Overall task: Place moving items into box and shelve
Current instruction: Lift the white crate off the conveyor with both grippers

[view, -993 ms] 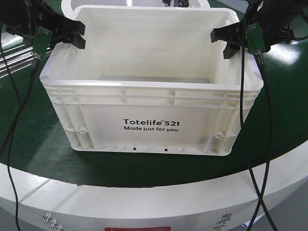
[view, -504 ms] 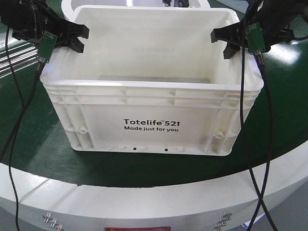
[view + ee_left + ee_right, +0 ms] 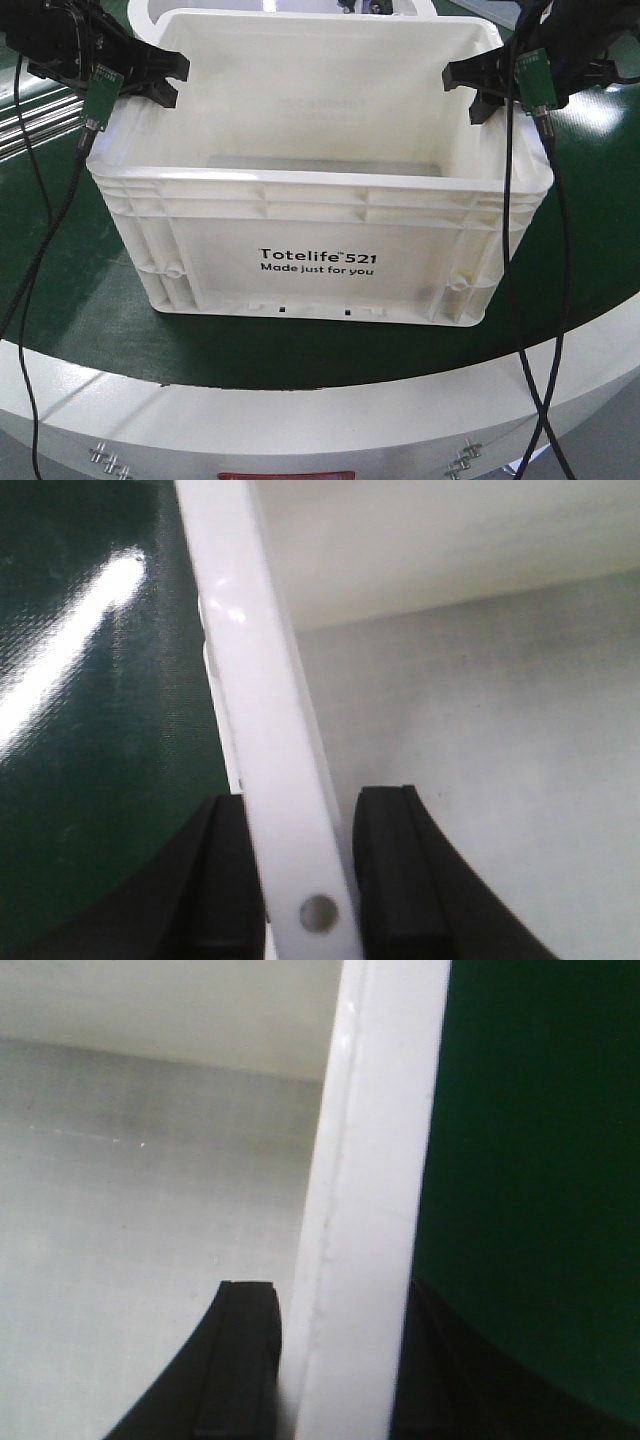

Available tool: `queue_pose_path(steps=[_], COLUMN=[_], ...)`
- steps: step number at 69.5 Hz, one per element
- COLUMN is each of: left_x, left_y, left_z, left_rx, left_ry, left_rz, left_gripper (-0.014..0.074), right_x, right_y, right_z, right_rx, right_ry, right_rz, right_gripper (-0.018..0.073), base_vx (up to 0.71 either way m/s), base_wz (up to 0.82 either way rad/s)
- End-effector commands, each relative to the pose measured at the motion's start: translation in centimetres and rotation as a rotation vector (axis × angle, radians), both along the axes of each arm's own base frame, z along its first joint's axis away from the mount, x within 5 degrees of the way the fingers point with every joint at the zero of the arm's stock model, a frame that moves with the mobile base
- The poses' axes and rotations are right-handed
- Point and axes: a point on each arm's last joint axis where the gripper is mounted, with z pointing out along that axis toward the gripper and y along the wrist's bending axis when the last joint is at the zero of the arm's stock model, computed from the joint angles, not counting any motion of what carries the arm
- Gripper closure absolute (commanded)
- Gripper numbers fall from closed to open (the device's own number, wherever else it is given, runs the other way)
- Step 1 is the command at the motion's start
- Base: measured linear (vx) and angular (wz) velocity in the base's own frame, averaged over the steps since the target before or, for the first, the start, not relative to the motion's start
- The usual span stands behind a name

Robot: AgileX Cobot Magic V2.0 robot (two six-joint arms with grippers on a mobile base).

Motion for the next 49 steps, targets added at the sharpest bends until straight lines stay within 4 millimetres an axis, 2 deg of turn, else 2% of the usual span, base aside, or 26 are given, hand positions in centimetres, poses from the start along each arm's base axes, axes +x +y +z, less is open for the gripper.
queue_pose_path(steps=[1, 29, 49], left_x=[-1.9, -5.0, -6.7], left_y=[-1.9, -1.4, -1.3], left_z=[5.6, 9.1, 9.6], left_rx=[-0.191, -0.229, -0.236], left_ry=[-0.176, -0.234, -0.165], left_rz=[-0.018, -0.022, -0.05], left_gripper=[0.0601, 0.0601, 0.0601], right_x=[-1.8, -5.0, -7.0], right_y=[1.0, 0.7, 0.7], right_z=[5.6, 9.6, 10.4], right_rx=[0.15, 0.211, 0.236], right_ry=[-0.209, -0.293, -0.226], right_rz=[0.039, 0.057, 0.079], right_gripper=[0.0566, 0.0564, 0.0564], base_vx=[0.0, 0.0, 0.0], base_wz=[0.0, 0.0, 0.0])
